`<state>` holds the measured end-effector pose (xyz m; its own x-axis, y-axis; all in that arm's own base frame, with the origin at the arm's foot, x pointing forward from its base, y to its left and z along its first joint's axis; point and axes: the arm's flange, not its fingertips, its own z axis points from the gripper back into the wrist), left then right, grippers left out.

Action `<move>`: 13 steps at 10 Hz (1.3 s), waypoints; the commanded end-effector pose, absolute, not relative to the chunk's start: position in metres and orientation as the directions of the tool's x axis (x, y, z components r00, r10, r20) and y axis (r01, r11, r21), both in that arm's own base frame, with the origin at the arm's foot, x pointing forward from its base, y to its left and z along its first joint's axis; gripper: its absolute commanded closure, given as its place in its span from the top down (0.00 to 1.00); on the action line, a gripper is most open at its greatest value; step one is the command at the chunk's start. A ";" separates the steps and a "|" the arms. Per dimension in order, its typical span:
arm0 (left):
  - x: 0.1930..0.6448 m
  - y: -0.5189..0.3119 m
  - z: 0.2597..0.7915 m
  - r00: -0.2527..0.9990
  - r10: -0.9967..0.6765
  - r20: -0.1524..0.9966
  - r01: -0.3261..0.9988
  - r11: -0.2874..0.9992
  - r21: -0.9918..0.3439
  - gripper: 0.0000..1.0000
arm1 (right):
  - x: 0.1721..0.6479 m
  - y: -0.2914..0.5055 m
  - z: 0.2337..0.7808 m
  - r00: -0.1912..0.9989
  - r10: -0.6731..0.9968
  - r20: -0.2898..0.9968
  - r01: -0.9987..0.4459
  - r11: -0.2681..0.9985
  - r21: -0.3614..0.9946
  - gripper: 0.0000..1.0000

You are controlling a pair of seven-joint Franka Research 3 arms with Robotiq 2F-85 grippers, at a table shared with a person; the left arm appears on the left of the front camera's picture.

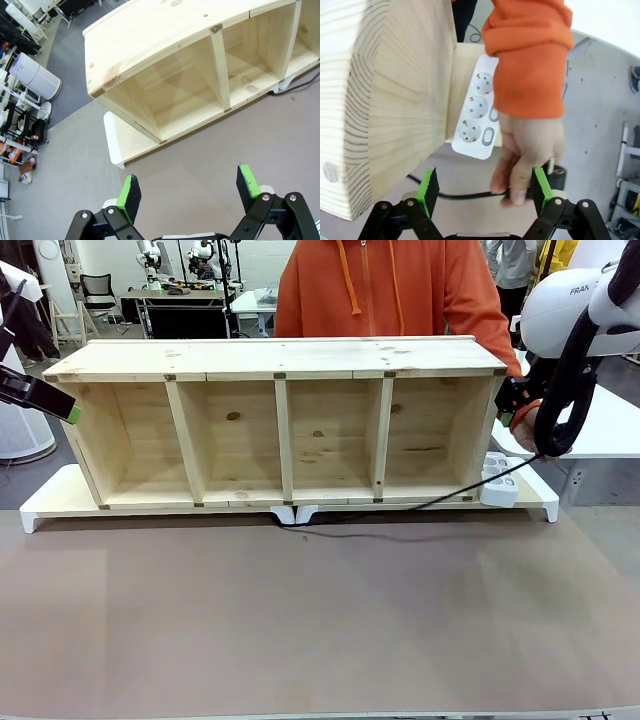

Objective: Perform cable management.
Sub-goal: Release the Power Cable when the human grasps it.

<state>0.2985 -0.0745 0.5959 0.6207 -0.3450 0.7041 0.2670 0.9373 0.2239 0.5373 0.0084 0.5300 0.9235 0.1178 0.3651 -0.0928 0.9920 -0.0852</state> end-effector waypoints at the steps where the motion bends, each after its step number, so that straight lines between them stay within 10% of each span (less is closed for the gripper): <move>1: 0.300 -0.074 0.596 0.611 -0.357 0.706 0.270 0.933 0.239 1.00 | 0.537 0.008 0.529 0.926 0.117 0.359 -0.094 0.992 -0.082 0.94; 13: 0.300 -0.074 0.596 0.611 -0.357 0.706 0.270 0.933 0.239 1.00 | 0.537 0.008 0.529 0.926 0.117 0.359 -0.094 0.992 -0.082 0.94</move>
<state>0.2985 -0.0745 0.5959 0.6207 -0.3450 0.7041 0.2670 0.9373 0.2239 0.5373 0.0084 0.5300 0.9235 0.1178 0.3651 -0.0928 0.9920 -0.0852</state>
